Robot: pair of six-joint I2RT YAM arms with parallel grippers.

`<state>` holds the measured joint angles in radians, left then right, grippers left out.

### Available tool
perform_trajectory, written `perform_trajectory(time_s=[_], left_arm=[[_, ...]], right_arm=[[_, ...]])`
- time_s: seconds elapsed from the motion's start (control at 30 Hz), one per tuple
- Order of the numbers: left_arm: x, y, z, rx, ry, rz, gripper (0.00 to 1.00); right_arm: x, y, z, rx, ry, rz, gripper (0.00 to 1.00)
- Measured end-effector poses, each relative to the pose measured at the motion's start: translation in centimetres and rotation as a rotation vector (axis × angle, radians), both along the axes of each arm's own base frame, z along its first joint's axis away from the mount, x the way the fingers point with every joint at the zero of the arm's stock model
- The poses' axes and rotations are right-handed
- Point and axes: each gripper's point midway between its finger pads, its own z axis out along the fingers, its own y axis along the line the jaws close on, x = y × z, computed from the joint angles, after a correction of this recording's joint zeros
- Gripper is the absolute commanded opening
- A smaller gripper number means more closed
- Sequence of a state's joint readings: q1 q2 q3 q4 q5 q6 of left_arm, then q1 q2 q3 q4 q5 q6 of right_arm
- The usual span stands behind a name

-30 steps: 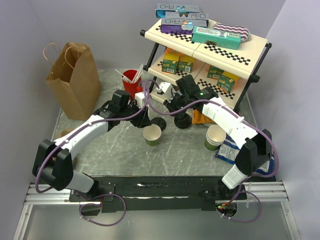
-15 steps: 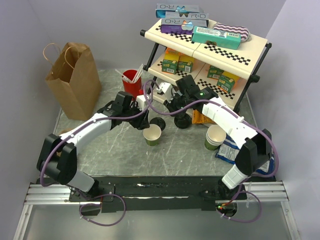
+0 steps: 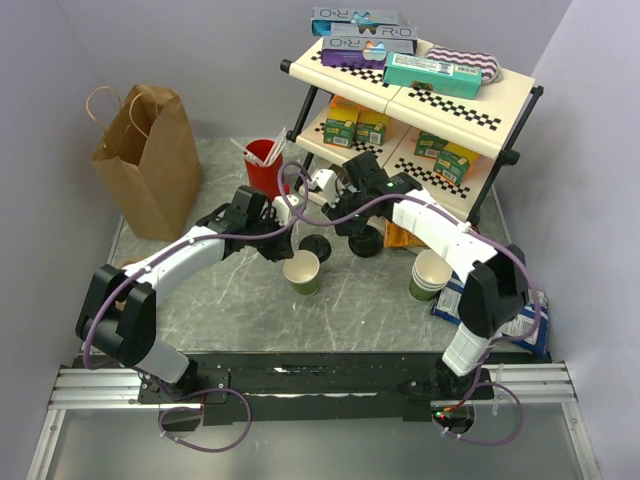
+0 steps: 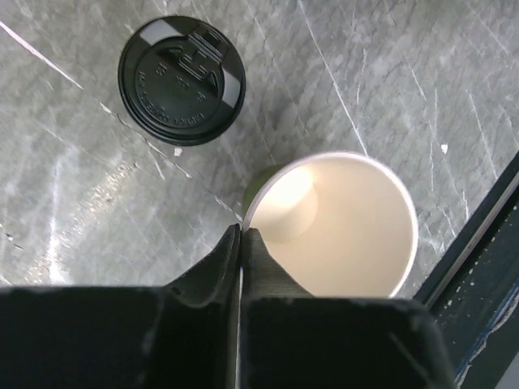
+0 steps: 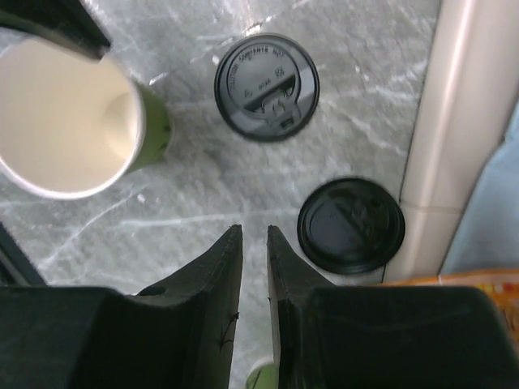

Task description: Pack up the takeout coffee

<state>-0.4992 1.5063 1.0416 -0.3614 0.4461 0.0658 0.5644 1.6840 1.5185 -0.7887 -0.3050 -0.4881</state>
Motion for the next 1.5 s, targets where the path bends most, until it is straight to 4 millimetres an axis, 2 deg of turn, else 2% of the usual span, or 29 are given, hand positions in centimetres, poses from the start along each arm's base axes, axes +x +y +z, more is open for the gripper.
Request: perform_trajectory(time_s=[0.13,0.3,0.33,0.37,0.4,0.57,0.63,0.7,0.83,0.93,1.07,1.23,1.27,1.3,1.37,1.5], left_arm=[[-0.6,0.4,-0.2,0.009,0.004,-0.005,0.01],[-0.8,2.1,0.3,0.019,0.008,0.025,0.01],[-0.9,2.5,0.5,0.023,0.007,0.03,0.01],[-1.0,2.9,0.6,0.028,0.007,0.035,0.01],[-1.1,3.5,0.7,0.039,0.007,0.04,0.01],[-2.1,5.0,1.2,0.079,0.02,0.043,0.02],[-2.5,5.6,1.3,0.09,0.029,0.052,0.1],[-2.7,6.1,1.4,0.095,0.034,0.059,0.17],[-2.5,6.8,1.7,0.093,0.028,0.078,0.18],[-2.3,7.2,1.8,0.09,0.027,0.091,0.23],[-2.6,7.4,1.5,0.095,0.048,0.098,0.39],[-3.5,7.9,1.0,0.097,0.096,0.105,0.54],[-3.6,7.9,1.1,0.093,0.1,0.105,0.64],[-3.7,8.0,1.3,0.083,0.1,0.109,0.68],[-3.9,8.2,1.9,0.057,0.091,0.102,0.72],[-5.1,8.3,3.9,-0.033,0.044,0.085,0.73]], right_arm=[[1.0,1.1,-1.7,-0.003,0.02,0.032,0.36],[1.4,2.1,-4.0,-0.004,0.055,0.09,0.57],[1.5,2.2,-4.3,-0.004,0.063,0.096,0.63],[1.7,2.4,-4.6,-0.005,0.07,0.103,0.78],[2.0,2.8,-4.9,-0.003,0.074,0.11,1.0],[3.7,4.7,-5.4,0.028,0.09,0.139,1.0],[3.8,5.2,-5.9,0.032,0.099,0.156,1.0],[3.5,5.2,-6.3,0.025,0.107,0.179,1.0],[3.2,5.1,-7.1,-0.004,0.101,0.238,1.0],[3.2,4.9,-7.9,-0.035,0.1,0.277,1.0],[3.6,5.1,-9.0,-0.056,0.1,0.317,1.0],[3.5,5.4,-10.2,-0.074,0.1,0.358,1.0],[3.4,5.4,-10.4,-0.078,0.101,0.363,1.0],[3.3,5.5,-10.5,-0.08,0.103,0.369,1.0],[3.2,5.7,-10.7,-0.085,0.102,0.38,1.0],[3.4,6.4,-10.8,-0.093,0.088,0.402,1.0]])
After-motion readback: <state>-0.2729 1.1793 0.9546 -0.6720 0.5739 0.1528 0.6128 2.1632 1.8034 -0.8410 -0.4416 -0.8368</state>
